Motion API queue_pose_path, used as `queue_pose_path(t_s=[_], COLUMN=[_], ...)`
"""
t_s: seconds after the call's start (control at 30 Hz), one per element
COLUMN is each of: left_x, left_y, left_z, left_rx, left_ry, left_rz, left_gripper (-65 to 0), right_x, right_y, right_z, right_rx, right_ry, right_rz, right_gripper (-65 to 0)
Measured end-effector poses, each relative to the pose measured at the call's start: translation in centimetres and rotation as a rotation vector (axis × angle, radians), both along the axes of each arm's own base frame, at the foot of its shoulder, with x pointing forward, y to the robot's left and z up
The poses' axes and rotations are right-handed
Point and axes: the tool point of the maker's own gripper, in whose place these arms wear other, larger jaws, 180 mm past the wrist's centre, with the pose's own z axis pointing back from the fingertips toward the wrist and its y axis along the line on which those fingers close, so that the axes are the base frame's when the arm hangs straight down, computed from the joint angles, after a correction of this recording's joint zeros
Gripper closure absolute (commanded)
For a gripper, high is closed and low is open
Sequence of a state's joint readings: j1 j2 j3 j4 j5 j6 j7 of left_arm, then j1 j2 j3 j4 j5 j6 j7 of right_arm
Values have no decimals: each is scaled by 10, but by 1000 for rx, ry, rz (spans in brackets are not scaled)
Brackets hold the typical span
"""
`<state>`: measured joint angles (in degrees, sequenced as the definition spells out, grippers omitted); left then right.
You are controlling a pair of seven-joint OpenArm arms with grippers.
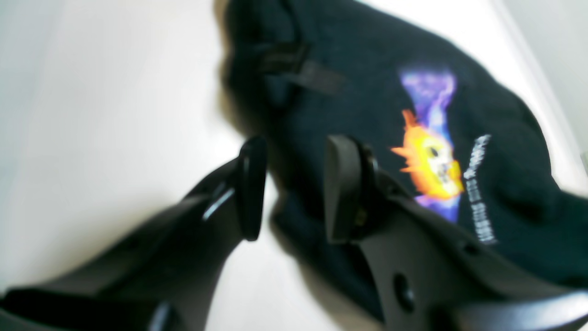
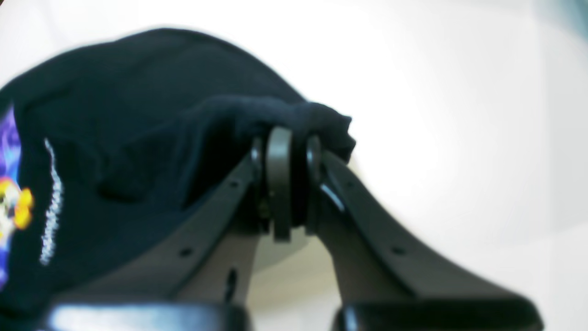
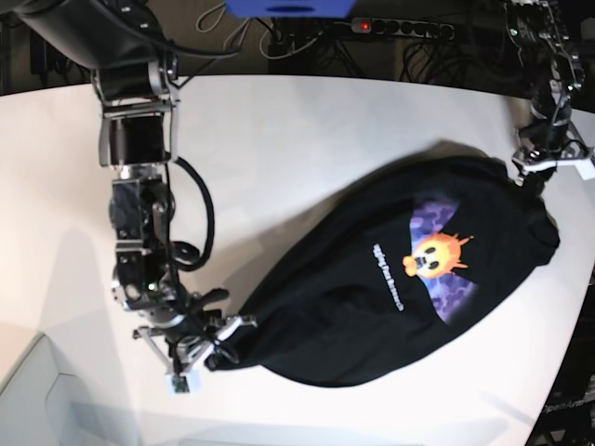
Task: Layout the t-shirt on the table in an organized manner, then fold the t-shirt properly
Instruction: 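Drag the shirt edge with the right gripper away from the left gripper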
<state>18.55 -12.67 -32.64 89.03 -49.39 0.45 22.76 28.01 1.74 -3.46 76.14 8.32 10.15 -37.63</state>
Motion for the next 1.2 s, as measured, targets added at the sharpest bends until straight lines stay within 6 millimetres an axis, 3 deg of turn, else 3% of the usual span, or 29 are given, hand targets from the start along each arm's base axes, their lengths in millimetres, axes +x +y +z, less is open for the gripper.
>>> queue_pose_path(t_s=[0.13,0.23,0.37,0.47,0.53,0.63,0.73,0.93,1.1,1.2], left_x=[-3,-10,-18,6,26,42,41,43,43,44], left_y=[-1,15,45,36,30,19,15,15,17,17], left_z=[3,8,19,24,26,16,2,2,4,4], left_rx=[7,12,22,-29,-75,-149,-191,-191,-185,-187], left_ry=[-4,-12,-51,-73,-93,-63,-9,-17,-17,-20], left_rz=[-6,44,168,135,115,75,68,72,72,71], left_gripper=[-238,-280,-339,-341,-341,-341,-342,-342,-342,-342], right_x=[20,29,17,-3,-13,-21,-30,-57,-56,-67], right_y=[-20,-27,-39,-47,-51,-61,-72,-104,-102,-109], right_z=[38,44,-4,-43,-58,-66,-76,-105,-104,-113], right_rx=[26,39,60,49,36,22,2,-66,-66,-26], right_ry=[-78,-92,27,121,153,162,183,278,285,361], right_rz=[-56,-75,-111,-129,-131,-143,-156,-183,-180,-208], right_gripper=[0,0,0,0,0,0,0,0,0,0])
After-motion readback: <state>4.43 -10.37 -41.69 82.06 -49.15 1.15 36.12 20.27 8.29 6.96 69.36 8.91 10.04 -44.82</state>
